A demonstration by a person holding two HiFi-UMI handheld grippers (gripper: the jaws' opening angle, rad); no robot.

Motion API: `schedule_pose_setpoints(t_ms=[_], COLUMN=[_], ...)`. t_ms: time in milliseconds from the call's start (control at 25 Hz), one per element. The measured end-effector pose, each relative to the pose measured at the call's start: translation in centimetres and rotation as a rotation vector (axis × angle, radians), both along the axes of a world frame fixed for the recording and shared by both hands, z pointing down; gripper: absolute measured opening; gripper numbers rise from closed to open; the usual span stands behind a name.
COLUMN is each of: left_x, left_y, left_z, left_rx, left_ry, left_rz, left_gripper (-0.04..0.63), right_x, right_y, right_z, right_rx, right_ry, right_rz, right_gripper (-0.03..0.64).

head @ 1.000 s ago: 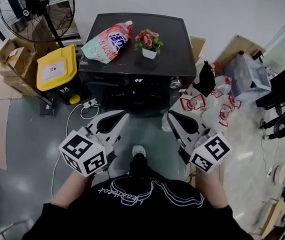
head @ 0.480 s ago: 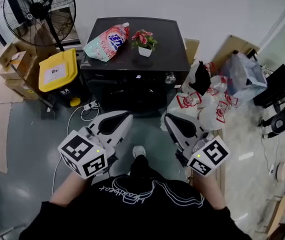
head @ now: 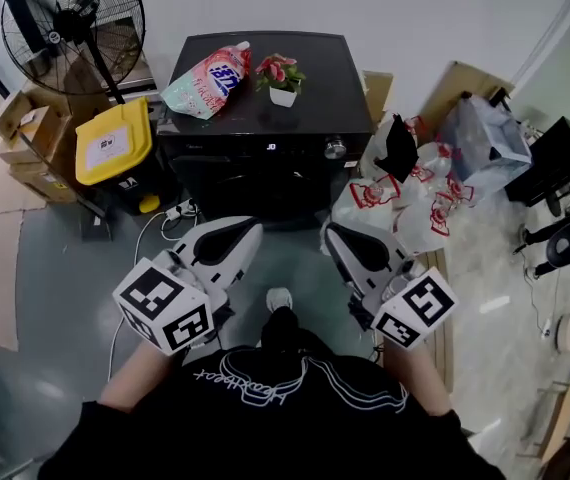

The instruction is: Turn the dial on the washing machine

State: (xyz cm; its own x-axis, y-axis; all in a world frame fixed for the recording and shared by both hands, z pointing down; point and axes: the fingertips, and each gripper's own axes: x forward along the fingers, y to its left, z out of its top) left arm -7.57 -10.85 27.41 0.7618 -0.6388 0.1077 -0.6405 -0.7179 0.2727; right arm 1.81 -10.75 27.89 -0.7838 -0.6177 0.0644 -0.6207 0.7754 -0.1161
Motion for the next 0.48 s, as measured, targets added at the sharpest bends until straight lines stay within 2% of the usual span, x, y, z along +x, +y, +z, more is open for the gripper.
schedule_pose_setpoints(t_ms=[480], left_x=[0.83], left_y=[-0.54], left_z=[0.91], left_rx=[-0.014], left_ry=[0.007], left_rz=[0.004], left_gripper=[0.005], right_x=[0.78], right_y=[-0.64], right_z=[0.73], right_rx=[-0.005], right_ry=[0.006], right_rz=[0.01], right_gripper=[0.003])
